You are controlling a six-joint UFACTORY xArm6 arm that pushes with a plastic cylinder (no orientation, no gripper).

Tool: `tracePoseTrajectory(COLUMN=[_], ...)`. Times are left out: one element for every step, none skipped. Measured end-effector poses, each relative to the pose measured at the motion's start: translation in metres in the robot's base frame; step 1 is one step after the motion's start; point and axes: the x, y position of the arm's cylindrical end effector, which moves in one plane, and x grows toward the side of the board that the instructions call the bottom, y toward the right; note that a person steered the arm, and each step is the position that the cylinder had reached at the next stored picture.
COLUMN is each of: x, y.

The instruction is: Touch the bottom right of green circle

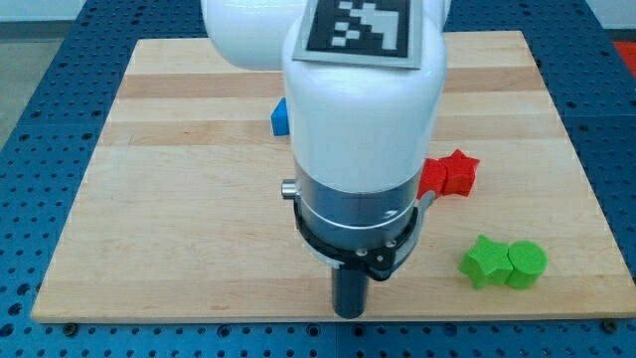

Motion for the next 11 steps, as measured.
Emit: tracePoseTrajectory(x=[0.000, 0.000, 0.000, 0.000, 0.000, -0.001, 0.000, 0.000, -0.001, -0.015, -0.032], y=[0.018, 0.073, 0.080, 0.086, 0.106, 0.127, 0.142, 0.172, 0.199, 0.203, 0.199])
